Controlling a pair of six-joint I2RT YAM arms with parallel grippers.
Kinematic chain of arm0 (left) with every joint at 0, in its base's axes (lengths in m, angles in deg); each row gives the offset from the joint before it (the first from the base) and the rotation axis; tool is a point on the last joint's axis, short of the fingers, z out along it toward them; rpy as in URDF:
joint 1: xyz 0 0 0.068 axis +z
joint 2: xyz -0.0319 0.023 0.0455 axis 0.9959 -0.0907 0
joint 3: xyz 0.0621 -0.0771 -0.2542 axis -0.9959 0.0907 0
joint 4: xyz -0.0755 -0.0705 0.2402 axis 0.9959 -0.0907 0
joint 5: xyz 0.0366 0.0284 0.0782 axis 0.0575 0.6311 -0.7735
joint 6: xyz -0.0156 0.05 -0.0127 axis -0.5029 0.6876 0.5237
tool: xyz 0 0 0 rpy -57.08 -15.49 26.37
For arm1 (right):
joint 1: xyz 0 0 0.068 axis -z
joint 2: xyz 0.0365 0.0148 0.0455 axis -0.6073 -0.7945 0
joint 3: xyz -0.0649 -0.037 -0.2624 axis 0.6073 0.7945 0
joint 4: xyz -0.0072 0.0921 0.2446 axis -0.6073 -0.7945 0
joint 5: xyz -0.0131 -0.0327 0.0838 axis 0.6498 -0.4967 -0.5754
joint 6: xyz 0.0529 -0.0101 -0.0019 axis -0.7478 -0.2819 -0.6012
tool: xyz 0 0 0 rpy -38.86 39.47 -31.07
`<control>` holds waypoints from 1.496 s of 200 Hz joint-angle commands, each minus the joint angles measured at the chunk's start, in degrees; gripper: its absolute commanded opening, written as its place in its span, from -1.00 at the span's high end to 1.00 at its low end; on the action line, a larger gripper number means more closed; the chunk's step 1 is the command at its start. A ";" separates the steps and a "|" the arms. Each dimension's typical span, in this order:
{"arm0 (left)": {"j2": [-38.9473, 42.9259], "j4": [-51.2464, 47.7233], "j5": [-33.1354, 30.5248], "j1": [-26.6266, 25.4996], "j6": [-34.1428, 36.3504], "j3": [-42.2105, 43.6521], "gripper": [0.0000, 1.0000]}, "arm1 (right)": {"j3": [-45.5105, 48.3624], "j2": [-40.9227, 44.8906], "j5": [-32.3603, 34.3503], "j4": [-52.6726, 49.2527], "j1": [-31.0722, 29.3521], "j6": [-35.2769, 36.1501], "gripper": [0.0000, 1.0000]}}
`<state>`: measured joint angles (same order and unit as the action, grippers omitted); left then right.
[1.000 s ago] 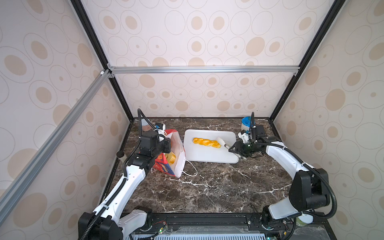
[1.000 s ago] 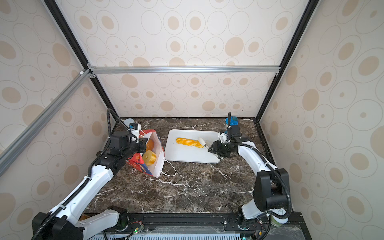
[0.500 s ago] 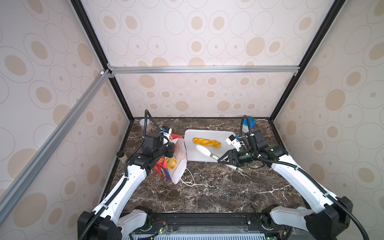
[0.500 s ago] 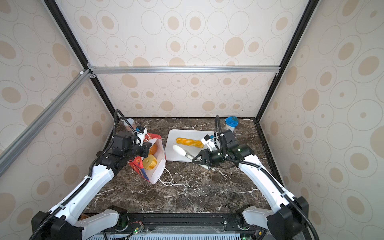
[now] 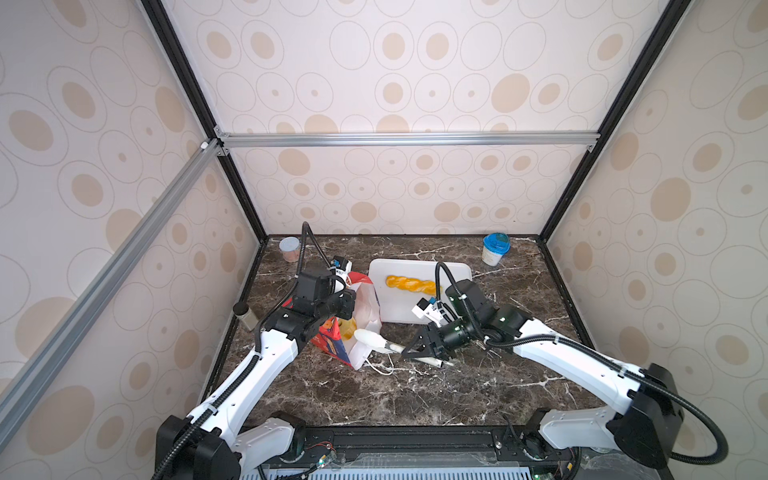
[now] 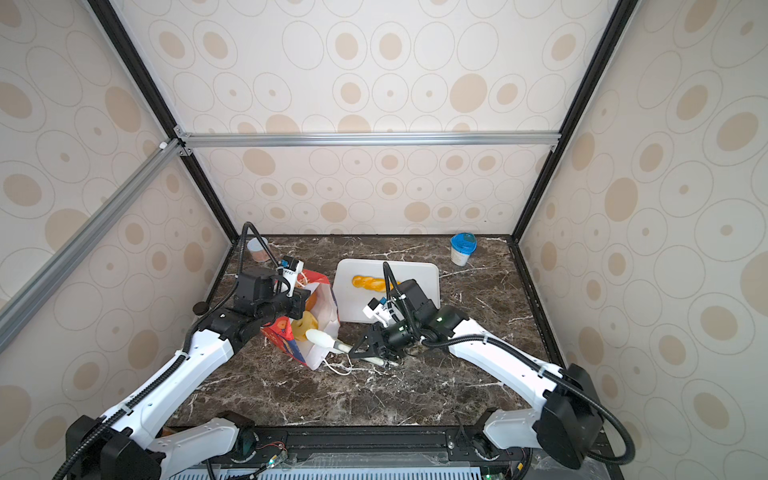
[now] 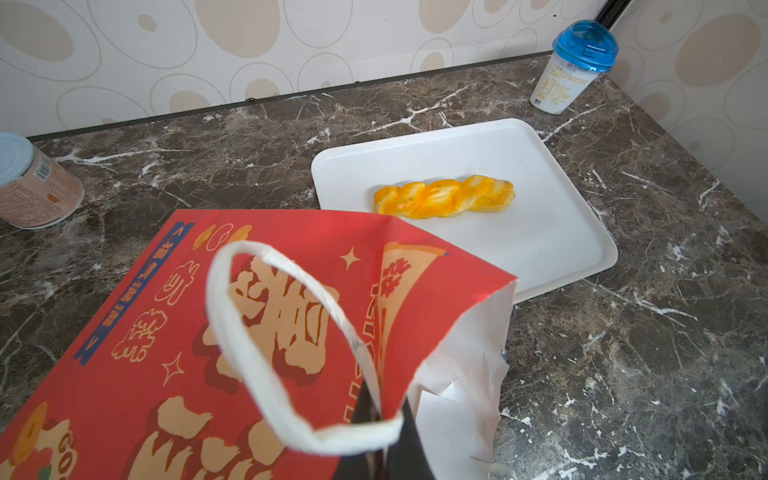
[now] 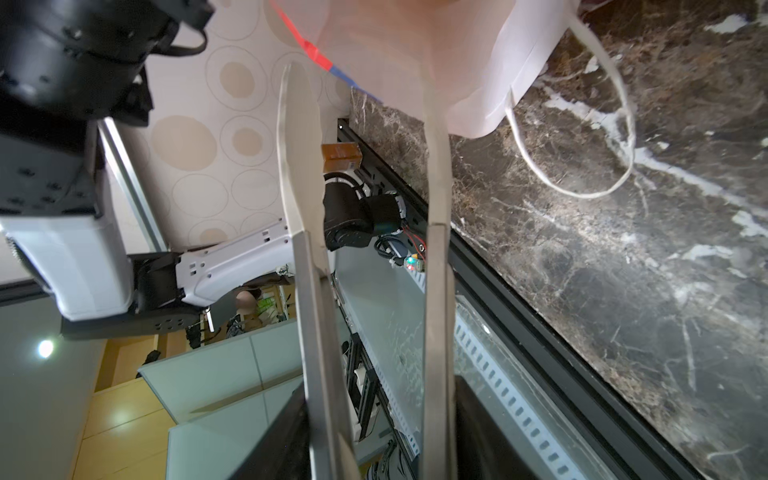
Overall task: Take the fake bread out of the paper bag
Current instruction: 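Move the tongs with the right gripper into the red bag opening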
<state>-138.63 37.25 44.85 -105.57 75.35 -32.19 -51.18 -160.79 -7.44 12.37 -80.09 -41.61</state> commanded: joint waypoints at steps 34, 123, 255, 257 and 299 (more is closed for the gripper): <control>0.77 3.20 -0.81 -1.61 -0.55 0.72 1.00 | -4.86 -11.89 1.79 9.10 1.12 -1.71 -0.02; 2.83 5.22 -0.63 -1.72 -0.98 3.04 1.00 | -13.91 -25.63 -1.28 3.46 2.36 2.85 -0.06; 5.33 8.37 -0.65 -1.79 -1.94 5.56 1.00 | -23.04 -33.86 2.25 -5.93 1.26 10.06 0.59; 5.37 8.39 -0.57 -1.79 -1.92 5.65 1.00 | -23.08 -33.88 2.28 -5.80 1.29 10.03 0.61; 5.12 8.60 -3.22 -1.77 -1.83 5.98 1.00 | -22.53 -31.99 3.26 -7.90 0.99 11.52 1.00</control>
<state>-134.65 42.74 43.75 -106.84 73.87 -25.65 -73.06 -194.03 -5.16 6.97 -78.58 -31.75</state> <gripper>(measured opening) 0.047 0.272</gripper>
